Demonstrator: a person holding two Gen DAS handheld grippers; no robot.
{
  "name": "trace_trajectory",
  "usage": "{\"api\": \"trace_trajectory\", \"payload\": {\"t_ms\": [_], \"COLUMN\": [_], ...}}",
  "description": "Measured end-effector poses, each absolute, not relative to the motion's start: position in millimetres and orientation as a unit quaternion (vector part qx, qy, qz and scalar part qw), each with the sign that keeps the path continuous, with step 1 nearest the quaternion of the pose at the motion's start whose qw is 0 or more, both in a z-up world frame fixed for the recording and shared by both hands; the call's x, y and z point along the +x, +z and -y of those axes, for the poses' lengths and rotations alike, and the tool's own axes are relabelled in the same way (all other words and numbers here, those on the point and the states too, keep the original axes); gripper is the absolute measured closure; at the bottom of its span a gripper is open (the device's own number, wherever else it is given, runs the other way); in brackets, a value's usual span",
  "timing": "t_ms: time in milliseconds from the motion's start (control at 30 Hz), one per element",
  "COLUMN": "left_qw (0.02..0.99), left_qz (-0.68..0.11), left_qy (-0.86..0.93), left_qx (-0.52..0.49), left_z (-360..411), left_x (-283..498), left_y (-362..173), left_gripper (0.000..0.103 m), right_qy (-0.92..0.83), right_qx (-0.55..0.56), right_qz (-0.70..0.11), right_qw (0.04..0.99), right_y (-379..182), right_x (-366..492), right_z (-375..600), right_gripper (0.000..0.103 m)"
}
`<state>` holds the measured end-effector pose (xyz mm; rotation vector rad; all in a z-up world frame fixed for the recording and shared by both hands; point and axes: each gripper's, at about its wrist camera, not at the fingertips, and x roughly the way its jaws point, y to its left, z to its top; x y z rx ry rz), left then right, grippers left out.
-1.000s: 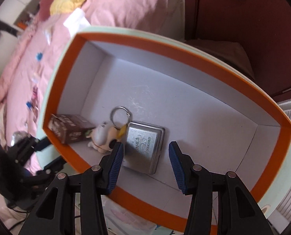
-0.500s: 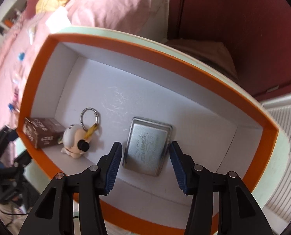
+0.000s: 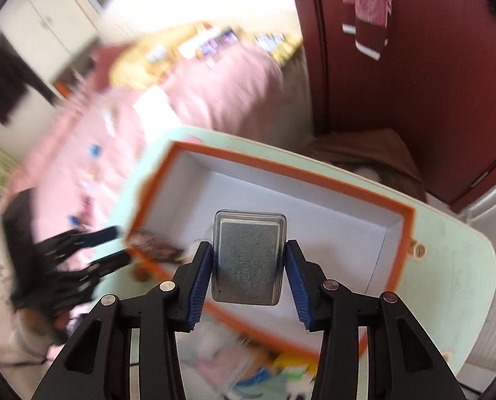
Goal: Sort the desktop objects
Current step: 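Grasp the silver metal tin in the box with the right tool, then carry the tin out onto the table with the right tool while the left tool grasps the keychain figure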
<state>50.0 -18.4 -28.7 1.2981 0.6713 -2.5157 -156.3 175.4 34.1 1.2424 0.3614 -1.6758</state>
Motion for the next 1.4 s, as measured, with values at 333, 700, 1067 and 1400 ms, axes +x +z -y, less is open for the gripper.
{"api": "trace_trajectory", "payload": {"t_ms": [333, 700, 1067, 1400], "left_qw": [0.033, -0.020, -0.116, -0.089], "left_qz": [-0.160, -0.092, -0.100, 0.007], "left_qy": [-0.879, -0.792, -0.683, -0.691], "left_qx": [0.448, 0.603, 0.714, 0.717], "left_z": [-12, -41, -48, -70], "left_x": [-9, -79, -119, -124], "left_y": [9, -26, -66, -65], "left_gripper": [0.048, 0.048, 0.052, 0.065], "right_qy": [-0.687, -0.684, -0.698, -0.700], "right_qx": [0.519, 0.572, 0.566, 0.566], "right_qz": [-0.121, -0.053, -0.036, -0.021], "right_qw": [0.494, 0.449, 0.438, 0.435], "right_y": [23, -33, -36, -39], "right_x": [-101, -92, -115, -117], "right_z": [-245, -290, -304, -303], "right_gripper": [0.060, 0.060, 0.059, 0.060]}}
